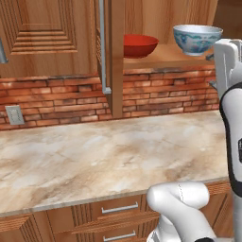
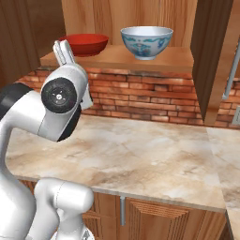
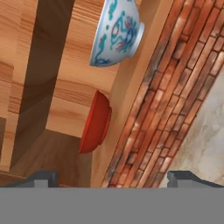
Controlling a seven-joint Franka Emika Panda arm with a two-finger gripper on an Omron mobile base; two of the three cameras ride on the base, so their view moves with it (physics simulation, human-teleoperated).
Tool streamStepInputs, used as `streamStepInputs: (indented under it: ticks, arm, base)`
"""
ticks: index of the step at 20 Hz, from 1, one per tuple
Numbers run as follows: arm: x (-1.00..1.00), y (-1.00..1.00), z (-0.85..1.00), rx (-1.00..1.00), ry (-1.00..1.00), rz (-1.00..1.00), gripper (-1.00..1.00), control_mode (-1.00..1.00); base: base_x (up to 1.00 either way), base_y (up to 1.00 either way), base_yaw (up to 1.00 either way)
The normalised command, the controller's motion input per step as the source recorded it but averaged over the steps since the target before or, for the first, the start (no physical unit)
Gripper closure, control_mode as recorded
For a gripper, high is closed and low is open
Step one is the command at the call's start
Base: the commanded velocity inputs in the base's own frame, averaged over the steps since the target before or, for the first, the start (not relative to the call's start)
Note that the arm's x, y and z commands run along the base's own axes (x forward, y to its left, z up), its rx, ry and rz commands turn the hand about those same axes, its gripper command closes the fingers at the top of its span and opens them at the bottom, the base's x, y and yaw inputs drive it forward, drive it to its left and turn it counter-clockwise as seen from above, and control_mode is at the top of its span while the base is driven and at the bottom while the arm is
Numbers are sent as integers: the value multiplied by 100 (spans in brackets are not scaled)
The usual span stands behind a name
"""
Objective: Open the cabinet. Pick the bowls from the counter and place them in the cabinet. Then close the cabinet.
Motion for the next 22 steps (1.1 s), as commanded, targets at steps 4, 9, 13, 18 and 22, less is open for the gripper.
streamStepInputs:
  ticks: [4, 9, 13, 18, 22]
  arm:
    - [-38, -22, 0, 0, -4, -1, -100, -100]
    - [-48, -35, -1, 5, -3, 0, -100, -100]
    - [-43, -33, 0, 4, -3, 0, -100, -100]
    - [-26, -45, 0, 3, -5, 0, -100, -100]
    - [-26, -50, 0, 5, -4, 0, -100, -100]
  base:
    - [0, 0, 0]
    - [0, 0, 0]
    - [0, 0, 0]
    - [0, 0, 0]
    - [0, 0, 0]
